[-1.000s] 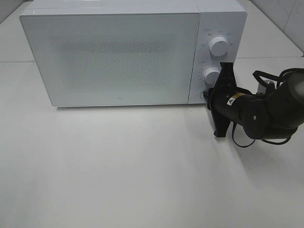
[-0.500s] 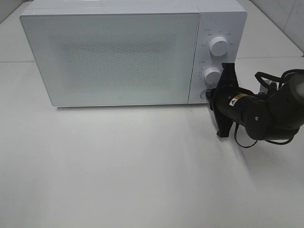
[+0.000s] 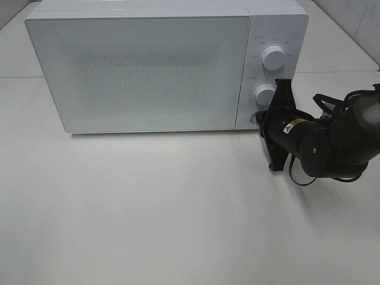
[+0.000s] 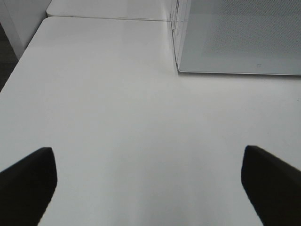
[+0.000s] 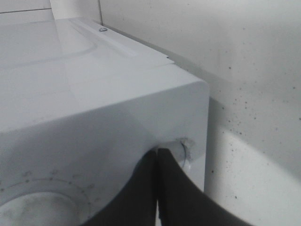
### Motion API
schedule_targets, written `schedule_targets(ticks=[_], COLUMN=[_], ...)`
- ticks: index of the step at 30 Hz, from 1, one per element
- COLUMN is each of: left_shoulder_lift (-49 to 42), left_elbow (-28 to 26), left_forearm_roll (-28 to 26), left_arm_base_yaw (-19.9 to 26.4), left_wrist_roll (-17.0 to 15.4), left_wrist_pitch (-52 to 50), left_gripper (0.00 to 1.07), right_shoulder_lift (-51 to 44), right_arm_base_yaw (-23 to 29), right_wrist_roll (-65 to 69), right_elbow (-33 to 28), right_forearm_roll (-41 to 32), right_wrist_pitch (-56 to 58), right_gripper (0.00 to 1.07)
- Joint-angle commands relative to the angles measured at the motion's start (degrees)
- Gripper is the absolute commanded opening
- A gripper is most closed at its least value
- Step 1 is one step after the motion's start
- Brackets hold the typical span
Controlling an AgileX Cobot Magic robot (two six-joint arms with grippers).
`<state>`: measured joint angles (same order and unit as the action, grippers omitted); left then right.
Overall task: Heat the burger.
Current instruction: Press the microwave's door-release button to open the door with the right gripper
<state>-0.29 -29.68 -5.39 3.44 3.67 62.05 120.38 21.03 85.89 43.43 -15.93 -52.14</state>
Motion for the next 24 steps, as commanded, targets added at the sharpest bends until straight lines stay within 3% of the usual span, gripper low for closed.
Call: schedule_targets(ticks=[1, 9, 24], left_shoulder_lift=[-1.03, -1.03, -1.03], left_elbow=[0.00, 0.00, 0.00], left_forearm_roll=[-0.34, -0.34, -0.34], left_arm_base_yaw=[0.11, 0.11, 0.11], left_wrist_roll=[-0.17, -0.17, -0.17], left_wrist_pitch=[-0.74, -0.74, -0.74], left_gripper=[1.00, 1.00, 1.00], right_shoulder_lift=[-1.26, -0.80, -0.80], right_arm_base_yaw=[-1.60, -1.66, -0.74], right_wrist_roll=[-3.27, -7.73, -8.37], right_elbow=[5.50, 9.80, 9.85], right_forearm_roll=[-6.42, -8.19, -8.25], right_wrist_pitch=[-13.92, -16.96, -13.41], right_gripper=[0.00, 0.00, 0.00])
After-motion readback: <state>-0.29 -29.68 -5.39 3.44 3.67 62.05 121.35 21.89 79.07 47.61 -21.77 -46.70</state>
